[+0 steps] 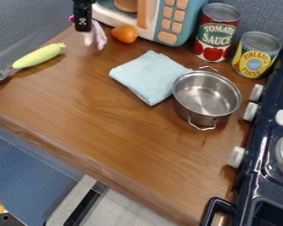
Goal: Take the pink object out of the pot and put it above the yellow spoon
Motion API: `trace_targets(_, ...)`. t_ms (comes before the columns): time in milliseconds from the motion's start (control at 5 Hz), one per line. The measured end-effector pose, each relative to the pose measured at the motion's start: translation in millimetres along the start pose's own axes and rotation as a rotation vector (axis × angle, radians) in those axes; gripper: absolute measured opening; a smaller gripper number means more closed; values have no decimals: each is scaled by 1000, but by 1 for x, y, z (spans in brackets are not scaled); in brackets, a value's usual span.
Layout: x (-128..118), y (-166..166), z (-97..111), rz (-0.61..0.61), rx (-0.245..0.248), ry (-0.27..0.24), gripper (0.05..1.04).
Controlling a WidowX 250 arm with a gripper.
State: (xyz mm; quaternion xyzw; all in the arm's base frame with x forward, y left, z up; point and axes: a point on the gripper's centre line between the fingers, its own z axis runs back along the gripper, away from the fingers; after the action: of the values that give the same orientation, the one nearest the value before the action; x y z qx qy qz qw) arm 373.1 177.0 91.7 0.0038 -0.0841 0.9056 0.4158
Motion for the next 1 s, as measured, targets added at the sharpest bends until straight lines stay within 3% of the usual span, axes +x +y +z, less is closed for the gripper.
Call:
trace_targets(200, 0, -1, -11, 10, 45, 17, 310)
trace_targets(600, 5, 1, -16, 32, 75, 23, 902)
trace_targets(800, 6, 3, -17, 37, 80, 13, 1012)
trace_targets(1000, 8, 1, 5, 45, 34, 26, 1008)
